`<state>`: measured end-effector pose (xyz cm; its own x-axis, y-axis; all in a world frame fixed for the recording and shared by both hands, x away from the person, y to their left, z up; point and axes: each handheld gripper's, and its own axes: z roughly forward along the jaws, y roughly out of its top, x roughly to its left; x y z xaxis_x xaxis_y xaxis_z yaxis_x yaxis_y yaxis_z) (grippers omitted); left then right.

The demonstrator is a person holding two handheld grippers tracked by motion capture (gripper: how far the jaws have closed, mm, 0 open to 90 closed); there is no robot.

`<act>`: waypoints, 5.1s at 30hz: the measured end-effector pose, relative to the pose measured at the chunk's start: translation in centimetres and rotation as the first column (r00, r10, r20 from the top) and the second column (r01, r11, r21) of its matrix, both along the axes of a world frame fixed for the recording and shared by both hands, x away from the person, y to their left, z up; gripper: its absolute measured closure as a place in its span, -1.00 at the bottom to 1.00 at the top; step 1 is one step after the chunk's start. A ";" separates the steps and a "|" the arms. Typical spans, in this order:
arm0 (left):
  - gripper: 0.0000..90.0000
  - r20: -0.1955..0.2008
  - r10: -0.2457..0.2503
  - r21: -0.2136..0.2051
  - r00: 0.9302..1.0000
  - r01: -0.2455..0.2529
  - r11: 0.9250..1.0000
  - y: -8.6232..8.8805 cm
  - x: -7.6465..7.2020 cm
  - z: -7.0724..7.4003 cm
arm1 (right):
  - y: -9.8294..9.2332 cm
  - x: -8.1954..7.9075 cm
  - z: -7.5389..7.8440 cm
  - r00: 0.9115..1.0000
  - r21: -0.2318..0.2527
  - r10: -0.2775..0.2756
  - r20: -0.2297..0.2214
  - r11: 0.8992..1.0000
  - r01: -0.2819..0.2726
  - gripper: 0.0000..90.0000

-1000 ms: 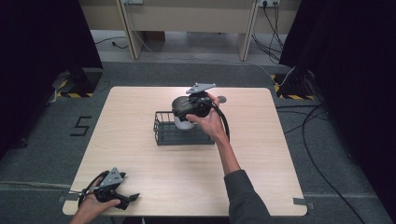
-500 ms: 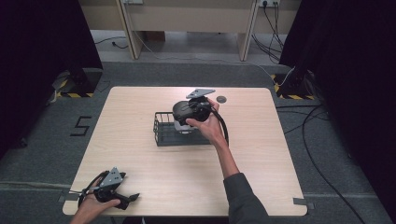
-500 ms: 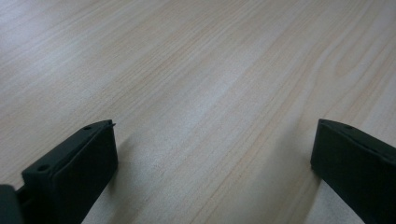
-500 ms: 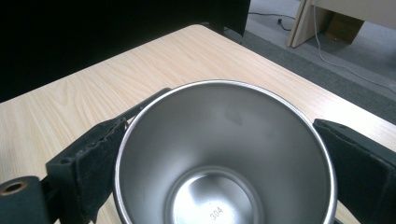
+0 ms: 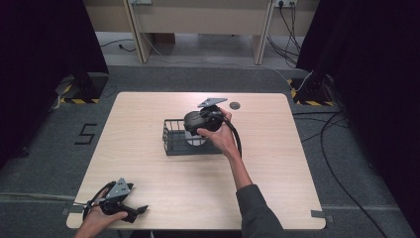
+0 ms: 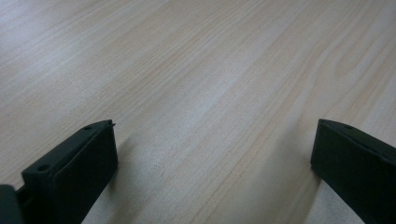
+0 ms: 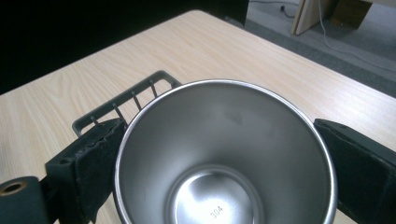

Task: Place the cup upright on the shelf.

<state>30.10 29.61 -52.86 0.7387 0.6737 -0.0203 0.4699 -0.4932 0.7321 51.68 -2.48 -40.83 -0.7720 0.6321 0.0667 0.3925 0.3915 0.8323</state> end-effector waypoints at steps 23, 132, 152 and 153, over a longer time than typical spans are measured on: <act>-1.00 0.000 0.001 -0.001 1.000 -0.001 1.000 0.0 0.0 0.0 | 0.6 -0.9 0.0 0.998 -0.027 -0.062 0.028 0.998 0.062 -0.87; -1.00 0.003 -0.002 0.006 1.000 0.002 1.000 0.0 0.0 0.0 | -12.2 -13.7 -5.4 0.979 0.097 -0.185 0.088 0.980 0.177 -0.64; -1.00 0.003 -0.005 0.007 1.000 0.005 1.000 0.0 0.0 0.0 | -12.4 -17.6 -8.6 0.988 -0.001 -0.154 0.034 0.988 0.154 -0.65; -1.00 0.003 -0.005 0.007 1.000 0.005 1.000 0.0 0.0 0.0 | -12.4 -17.6 -8.6 0.988 -0.001 -0.154 0.034 0.988 0.154 -0.65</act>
